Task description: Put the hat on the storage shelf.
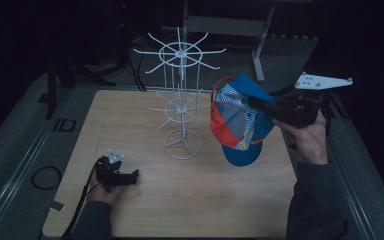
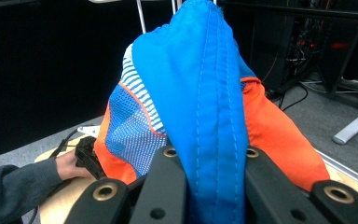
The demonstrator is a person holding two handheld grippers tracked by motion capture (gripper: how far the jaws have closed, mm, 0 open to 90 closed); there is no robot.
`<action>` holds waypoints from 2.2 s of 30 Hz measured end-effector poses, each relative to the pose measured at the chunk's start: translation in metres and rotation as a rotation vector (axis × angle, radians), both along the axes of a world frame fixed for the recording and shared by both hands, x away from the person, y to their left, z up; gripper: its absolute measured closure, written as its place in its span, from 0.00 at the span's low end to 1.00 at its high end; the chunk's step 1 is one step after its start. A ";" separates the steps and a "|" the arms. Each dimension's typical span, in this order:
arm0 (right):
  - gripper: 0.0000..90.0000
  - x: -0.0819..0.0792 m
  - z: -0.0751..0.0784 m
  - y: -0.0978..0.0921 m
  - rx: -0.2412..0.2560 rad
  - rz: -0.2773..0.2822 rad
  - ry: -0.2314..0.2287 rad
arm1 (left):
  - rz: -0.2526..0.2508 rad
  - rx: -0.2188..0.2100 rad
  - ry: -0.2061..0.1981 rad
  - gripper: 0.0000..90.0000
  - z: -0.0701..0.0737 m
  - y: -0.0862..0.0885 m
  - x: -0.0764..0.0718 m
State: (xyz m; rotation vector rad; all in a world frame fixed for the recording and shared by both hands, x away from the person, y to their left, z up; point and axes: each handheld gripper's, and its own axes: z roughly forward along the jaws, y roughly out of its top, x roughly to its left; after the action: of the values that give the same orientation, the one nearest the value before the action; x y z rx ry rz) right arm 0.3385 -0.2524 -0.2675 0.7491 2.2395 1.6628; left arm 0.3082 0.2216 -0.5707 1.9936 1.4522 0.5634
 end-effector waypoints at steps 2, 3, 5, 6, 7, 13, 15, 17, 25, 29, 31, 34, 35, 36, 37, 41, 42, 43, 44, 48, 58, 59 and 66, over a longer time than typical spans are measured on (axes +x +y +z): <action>0.97 0.000 0.001 0.000 0.002 0.002 -0.002 | 0.000 0.001 0.000 0.00 0.000 0.000 0.000; 0.97 -0.001 0.002 0.000 0.002 0.002 -0.002 | 0.000 0.001 0.000 0.00 0.000 0.000 0.000; 0.97 -0.001 0.003 0.000 0.003 0.005 -0.003 | 0.000 0.001 0.000 0.00 0.000 0.000 0.000; 0.97 -0.001 0.003 -0.001 0.004 0.008 -0.002 | 0.000 0.001 0.001 0.00 0.000 0.000 0.000; 0.97 -0.001 0.003 -0.001 0.005 0.010 -0.002 | 0.000 0.001 0.000 0.00 0.000 0.000 0.000; 0.97 -0.002 0.005 -0.002 0.006 0.014 -0.002 | 0.000 0.001 0.001 0.00 0.000 0.000 0.000; 0.97 -0.002 0.006 -0.003 0.008 0.017 -0.005 | -0.001 0.001 0.001 0.00 0.000 0.000 0.000; 0.97 -0.002 0.007 -0.003 0.010 0.018 -0.006 | 0.000 0.000 0.000 0.00 0.000 0.000 0.000; 0.97 -0.002 0.009 -0.003 0.015 0.021 -0.008 | -0.001 0.001 0.001 0.00 0.000 0.000 0.000; 0.97 -0.002 0.010 -0.003 0.016 0.024 -0.013 | 0.000 0.000 0.000 0.00 0.000 0.000 0.000; 0.97 -0.002 0.011 -0.003 0.016 0.024 -0.012 | -0.001 0.001 0.001 0.00 0.000 0.000 0.000; 0.97 -0.002 0.013 -0.003 0.014 0.028 -0.016 | -0.001 0.001 0.001 0.00 0.000 0.000 0.000; 0.97 -0.001 0.013 -0.003 0.017 0.029 -0.017 | 0.000 0.001 0.001 0.00 0.000 0.000 0.000; 0.97 -0.001 0.014 -0.004 0.019 0.030 -0.016 | -0.001 0.001 0.001 0.00 0.000 0.000 0.000; 0.97 -0.001 0.014 -0.004 0.019 0.030 -0.016 | -0.001 0.001 0.001 0.00 0.000 0.000 0.000; 0.97 0.000 0.015 -0.005 0.026 0.033 -0.016 | -0.001 0.001 0.001 0.00 0.000 0.000 0.000; 0.97 0.000 0.015 -0.005 0.027 0.033 -0.017 | -0.001 0.002 0.001 0.00 0.000 0.000 0.000; 0.97 0.001 0.015 -0.005 0.029 0.033 -0.017 | -0.001 0.002 0.001 0.00 0.000 0.000 0.000; 0.97 0.001 0.015 -0.005 0.029 0.033 -0.017 | -0.001 0.001 0.001 0.00 0.000 0.000 0.000; 0.97 0.002 0.016 -0.005 0.035 0.039 -0.018 | -0.001 0.001 0.001 0.00 0.000 0.000 0.000; 0.97 0.003 0.020 -0.007 0.039 0.038 -0.020 | -0.001 0.001 0.001 0.00 0.000 0.000 0.000; 0.97 0.004 0.021 -0.007 0.039 0.038 -0.022 | -0.001 0.001 0.001 0.00 0.000 0.000 0.000; 0.97 0.003 0.024 -0.009 0.050 0.035 -0.030 | 0.000 0.000 0.001 0.00 0.000 0.000 0.000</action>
State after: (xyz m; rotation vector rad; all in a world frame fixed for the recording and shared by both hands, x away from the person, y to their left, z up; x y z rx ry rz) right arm 0.3419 -0.2612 -0.2430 0.6960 2.2102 1.7409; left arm 0.3086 0.2216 -0.5707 1.9944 1.4522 0.5628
